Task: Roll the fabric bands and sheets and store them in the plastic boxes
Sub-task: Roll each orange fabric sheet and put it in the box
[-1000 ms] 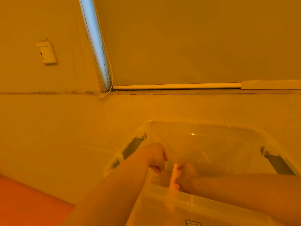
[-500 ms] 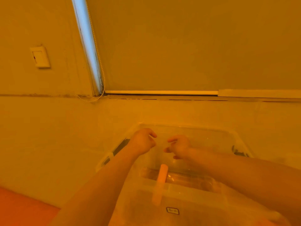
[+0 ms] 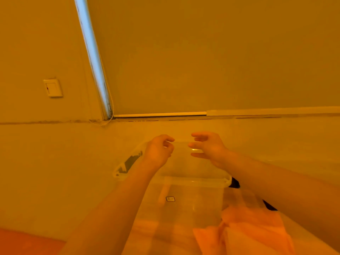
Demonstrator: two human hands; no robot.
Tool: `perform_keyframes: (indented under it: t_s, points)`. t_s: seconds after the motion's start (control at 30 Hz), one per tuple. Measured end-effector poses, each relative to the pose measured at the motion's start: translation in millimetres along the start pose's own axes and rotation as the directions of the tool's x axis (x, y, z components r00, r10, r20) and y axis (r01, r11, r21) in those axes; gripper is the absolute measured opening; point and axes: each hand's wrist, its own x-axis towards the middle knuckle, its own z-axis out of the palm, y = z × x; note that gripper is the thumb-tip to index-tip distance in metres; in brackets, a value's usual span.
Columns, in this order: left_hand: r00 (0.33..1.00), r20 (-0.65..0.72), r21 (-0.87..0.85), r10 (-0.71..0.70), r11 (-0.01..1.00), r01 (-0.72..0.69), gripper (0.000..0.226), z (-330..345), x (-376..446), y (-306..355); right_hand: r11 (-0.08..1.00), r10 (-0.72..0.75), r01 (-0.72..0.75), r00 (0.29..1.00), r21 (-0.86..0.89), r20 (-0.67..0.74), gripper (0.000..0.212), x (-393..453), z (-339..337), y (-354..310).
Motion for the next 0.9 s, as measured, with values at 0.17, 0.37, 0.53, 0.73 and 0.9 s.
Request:
perform_keyframes:
  t_s: [0.17,0.37,0.53,0.73,0.9]
  points:
    - [0.998,0.02,-0.089,0.059,0.994,-0.058,0.023,14,-58,28,0.997,-0.056,0.057,0.998,0.05,-0.025,0.045,-66,-37,-24]
    - [0.998,0.045,-0.199,0.046,0.979,-0.036,0.023,56,-128,39,0.996,-0.08,0.081,0.996,0.038,-0.043,0.043,-145,-82,-6]
    - [0.994,0.112,-0.17,-0.014,0.985,0.033,0.025,103,-180,15,0.988,-0.041,0.025,0.994,-0.154,-0.097,0.045,-196,-120,49]
    - [0.975,0.202,-0.067,-0.092,0.992,0.107,0.033,144,-210,-13,0.957,0.086,-0.106,0.993,-0.269,-0.084,0.042,-223,-150,122]
    - [0.962,0.238,-0.026,-0.134,0.989,0.145,0.042,163,-218,-27,0.816,0.005,-0.057,0.996,-0.575,-0.093,0.046,-225,-161,156]
